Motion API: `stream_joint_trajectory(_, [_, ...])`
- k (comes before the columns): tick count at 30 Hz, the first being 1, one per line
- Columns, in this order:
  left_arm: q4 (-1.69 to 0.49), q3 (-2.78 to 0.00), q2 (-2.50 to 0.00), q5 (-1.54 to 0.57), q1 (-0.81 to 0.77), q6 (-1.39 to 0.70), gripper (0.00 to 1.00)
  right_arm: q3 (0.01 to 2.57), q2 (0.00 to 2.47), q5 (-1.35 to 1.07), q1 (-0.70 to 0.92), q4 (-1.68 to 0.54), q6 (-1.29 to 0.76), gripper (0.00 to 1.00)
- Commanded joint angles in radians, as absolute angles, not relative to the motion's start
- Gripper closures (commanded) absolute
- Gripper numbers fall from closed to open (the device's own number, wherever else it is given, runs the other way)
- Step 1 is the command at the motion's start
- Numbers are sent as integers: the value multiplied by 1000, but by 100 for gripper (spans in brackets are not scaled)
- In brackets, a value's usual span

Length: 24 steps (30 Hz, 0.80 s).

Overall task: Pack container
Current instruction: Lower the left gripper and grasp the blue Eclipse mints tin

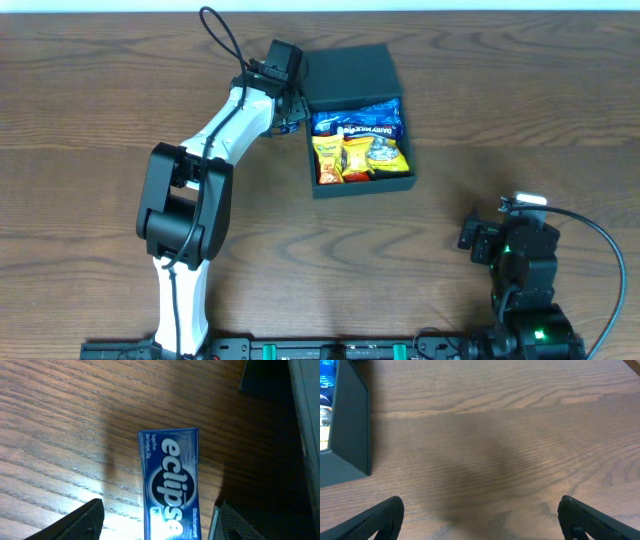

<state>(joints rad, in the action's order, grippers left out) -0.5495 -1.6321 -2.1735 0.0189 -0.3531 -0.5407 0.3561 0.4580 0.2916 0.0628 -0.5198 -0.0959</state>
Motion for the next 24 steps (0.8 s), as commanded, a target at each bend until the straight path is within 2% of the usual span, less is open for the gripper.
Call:
stream_joint_trajectory(1, [-537,-1645,-2207,34,-353,-524,25,352,456,299,59,-521,-108,1])
stream_joint_trajectory(13, [-511,-1645,-2267,51,-353,-525,26,352,457,299,59,-521,-108,1])
stream_joint_trajectory(18, [-519,-1645,-2267,104,-354,-527,44,352,456,299,59,-521,-108,1])
stream_joint_trajectory(22, [-527,-1645,-2267,104,-354,-527,54,352,456,299,59,-521,-108,1])
stream_joint_trajectory(24, [-530,-1645,-2267,105,-354,-527,55,352,456,299,59,-521,-108,1])
